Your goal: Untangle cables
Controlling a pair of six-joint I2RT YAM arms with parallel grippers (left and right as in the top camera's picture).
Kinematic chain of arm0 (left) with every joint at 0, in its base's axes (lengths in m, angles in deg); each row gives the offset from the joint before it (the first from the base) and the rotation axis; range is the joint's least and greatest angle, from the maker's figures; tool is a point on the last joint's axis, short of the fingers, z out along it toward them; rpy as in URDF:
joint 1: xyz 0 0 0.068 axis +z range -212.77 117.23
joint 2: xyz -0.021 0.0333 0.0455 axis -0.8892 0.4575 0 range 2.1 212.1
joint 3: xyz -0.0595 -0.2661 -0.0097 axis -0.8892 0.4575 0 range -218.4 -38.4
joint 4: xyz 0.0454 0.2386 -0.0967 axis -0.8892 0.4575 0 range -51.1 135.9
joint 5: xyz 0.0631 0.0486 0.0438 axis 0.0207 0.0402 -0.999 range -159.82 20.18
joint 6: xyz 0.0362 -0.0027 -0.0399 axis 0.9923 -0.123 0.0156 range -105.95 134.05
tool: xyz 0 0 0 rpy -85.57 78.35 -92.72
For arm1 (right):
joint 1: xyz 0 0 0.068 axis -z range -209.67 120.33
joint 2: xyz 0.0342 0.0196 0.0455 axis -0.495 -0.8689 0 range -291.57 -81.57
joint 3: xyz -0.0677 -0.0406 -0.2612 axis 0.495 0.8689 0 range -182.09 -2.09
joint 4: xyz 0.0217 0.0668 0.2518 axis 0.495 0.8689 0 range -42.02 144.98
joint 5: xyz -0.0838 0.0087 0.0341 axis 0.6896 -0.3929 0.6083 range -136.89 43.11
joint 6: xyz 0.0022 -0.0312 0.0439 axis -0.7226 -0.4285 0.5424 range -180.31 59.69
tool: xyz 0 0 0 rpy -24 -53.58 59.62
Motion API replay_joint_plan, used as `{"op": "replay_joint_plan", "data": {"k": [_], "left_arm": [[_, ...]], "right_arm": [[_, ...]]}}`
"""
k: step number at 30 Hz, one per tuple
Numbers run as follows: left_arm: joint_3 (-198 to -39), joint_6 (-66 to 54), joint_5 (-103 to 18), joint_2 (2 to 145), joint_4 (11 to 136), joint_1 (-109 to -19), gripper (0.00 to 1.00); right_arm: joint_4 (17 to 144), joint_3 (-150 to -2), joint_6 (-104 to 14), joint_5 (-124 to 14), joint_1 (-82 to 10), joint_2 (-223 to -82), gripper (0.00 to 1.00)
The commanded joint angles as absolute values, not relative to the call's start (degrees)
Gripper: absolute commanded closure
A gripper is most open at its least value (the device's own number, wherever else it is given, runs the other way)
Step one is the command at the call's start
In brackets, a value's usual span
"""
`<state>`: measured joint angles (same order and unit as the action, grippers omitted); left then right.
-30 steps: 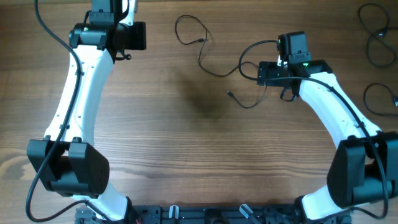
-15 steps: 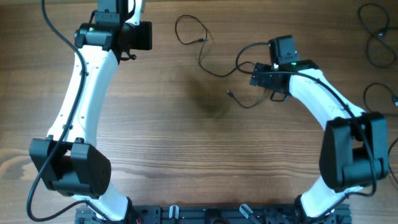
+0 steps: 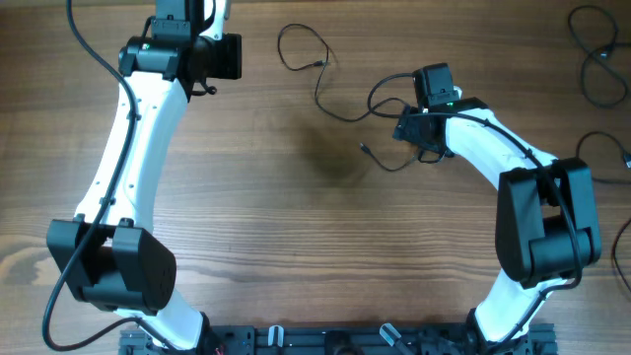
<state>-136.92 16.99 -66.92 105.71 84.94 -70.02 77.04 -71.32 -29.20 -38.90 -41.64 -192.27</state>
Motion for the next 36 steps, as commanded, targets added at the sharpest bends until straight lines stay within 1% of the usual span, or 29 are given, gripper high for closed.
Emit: {"op": "replay_joint_plan", "data": {"k": [1,3,6,13,17,21,22,24,30,36], "left_arm": [[-136.88,18.11,-66.22,106.15,84.78,-70.06,0.49],[-136.88,18.11,-66.22,106.15,84.81,-70.06,0.49],[-136.88,18.11,-66.22,106.15,84.83,-70.06,0.49],[-136.88,18.11,-66.22,106.15,84.94,-70.06,0.50],[-136.88,18.11,-66.22,106.12,84.94,-70.06,0.49],[-136.88,18.13,-66.22,106.15,84.96,-70.06,0.50],[-136.88,18.13,-66.22,106.15,84.96,-70.06,0.49],[-136.88,18.11,-66.22,106.15,84.96,-70.06,0.49],[-136.88,18.13,-66.24,106.15,85.16,-70.06,0.49],[-136.88,18.13,-66.24,106.15,85.37,-70.06,0.50]], "right_arm": [[76.17,-71.06,-28.80,-38.16,-41.84,-193.91,0.41],[75.71,-71.06,-28.83,-39.16,-41.84,-194.30,0.48],[74.90,-71.06,-28.80,-40.41,-41.84,-195.13,0.61],[74.57,-71.02,-28.83,-41.44,-41.84,-197.45,0.63],[73.74,-71.02,-28.83,-41.44,-41.84,-197.65,0.68],[72.65,-71.02,-28.98,-43.84,-41.84,-197.65,0.79],[72.10,-71.02,-29.37,-45.31,-41.84,-197.65,0.83],[70.57,-71.02,-29.20,-47.54,-41.84,-197.65,0.95],[63.97,-71.15,-26.58,-53.96,-41.84,-197.62,0.96],[61.83,-72.87,-25.85,-56.23,-41.99,-197.62,0.95]]}}
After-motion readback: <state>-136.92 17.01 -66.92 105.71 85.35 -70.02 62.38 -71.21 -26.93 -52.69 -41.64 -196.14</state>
